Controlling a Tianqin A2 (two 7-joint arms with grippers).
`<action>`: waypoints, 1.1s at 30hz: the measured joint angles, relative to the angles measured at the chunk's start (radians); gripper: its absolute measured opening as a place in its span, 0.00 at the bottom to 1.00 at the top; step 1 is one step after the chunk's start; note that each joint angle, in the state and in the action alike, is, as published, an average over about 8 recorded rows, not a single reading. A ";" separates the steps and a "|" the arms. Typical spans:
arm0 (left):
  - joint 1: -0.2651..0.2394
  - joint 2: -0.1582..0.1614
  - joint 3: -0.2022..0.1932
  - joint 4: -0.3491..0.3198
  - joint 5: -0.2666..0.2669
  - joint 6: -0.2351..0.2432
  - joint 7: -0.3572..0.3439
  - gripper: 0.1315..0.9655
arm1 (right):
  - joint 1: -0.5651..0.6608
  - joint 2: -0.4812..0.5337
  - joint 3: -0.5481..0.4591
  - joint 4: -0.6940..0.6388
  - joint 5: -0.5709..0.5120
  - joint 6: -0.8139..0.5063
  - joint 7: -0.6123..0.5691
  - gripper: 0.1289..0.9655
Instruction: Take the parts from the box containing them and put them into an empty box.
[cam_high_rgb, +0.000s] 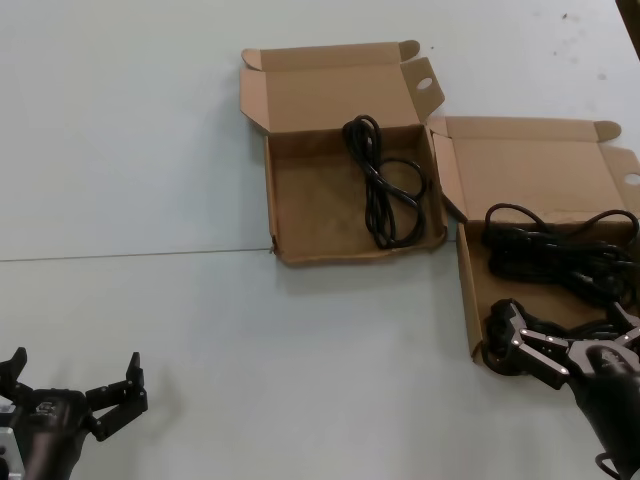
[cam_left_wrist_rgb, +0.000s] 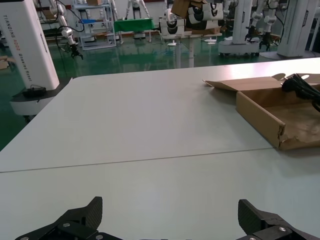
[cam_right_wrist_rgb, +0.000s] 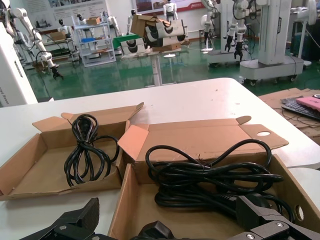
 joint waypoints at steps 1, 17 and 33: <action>0.000 0.000 0.000 0.000 0.000 0.000 0.000 1.00 | 0.000 0.000 0.000 0.000 0.000 0.000 0.000 1.00; 0.000 0.000 0.000 0.000 0.000 0.000 0.000 1.00 | 0.000 0.000 0.000 0.000 0.000 0.000 0.000 1.00; 0.000 0.000 0.000 0.000 0.000 0.000 0.000 1.00 | 0.000 0.000 0.000 0.000 0.000 0.000 0.000 1.00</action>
